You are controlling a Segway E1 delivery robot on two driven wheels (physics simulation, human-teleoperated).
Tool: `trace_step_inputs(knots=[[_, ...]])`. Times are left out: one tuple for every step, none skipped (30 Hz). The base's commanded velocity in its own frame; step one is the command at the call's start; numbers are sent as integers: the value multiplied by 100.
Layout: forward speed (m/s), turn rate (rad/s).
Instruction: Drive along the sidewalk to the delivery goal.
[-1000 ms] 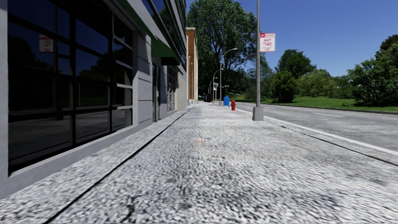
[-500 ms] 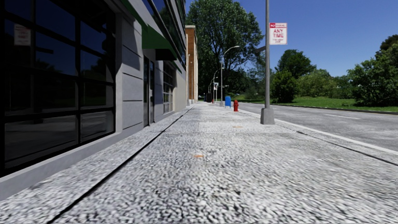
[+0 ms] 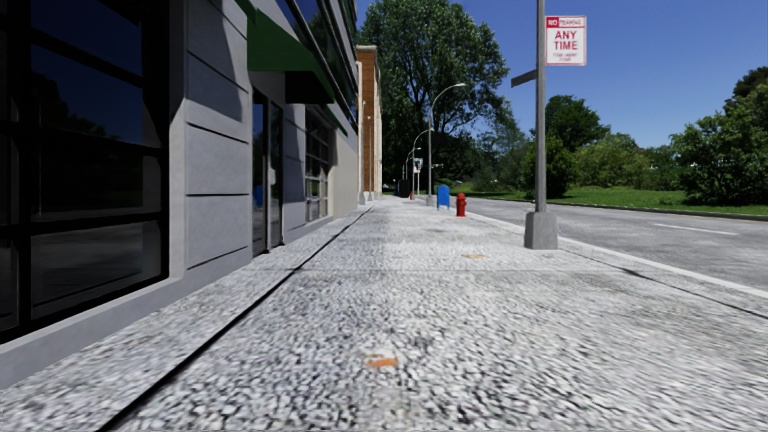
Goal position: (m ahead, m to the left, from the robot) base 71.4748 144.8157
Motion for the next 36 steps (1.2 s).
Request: trace_step_inputs(knots=[[200, 0], [200, 0], [200, 0], [200, 0], [200, 0], [200, 0], [200, 0], [200, 0], [200, 0], [200, 0], [200, 0], [200, 0], [200, 0], [200, 0], [200, 0], [200, 0], [200, 0], [200, 0], [200, 0], [200, 0], [200, 0], [200, 0], [200, 0], [200, 0], [200, 0], [200, 0], [200, 0], [200, 0], [200, 0], [200, 0], [200, 0], [200, 0], [200, 0], [200, 0], [200, 0], [200, 0]])
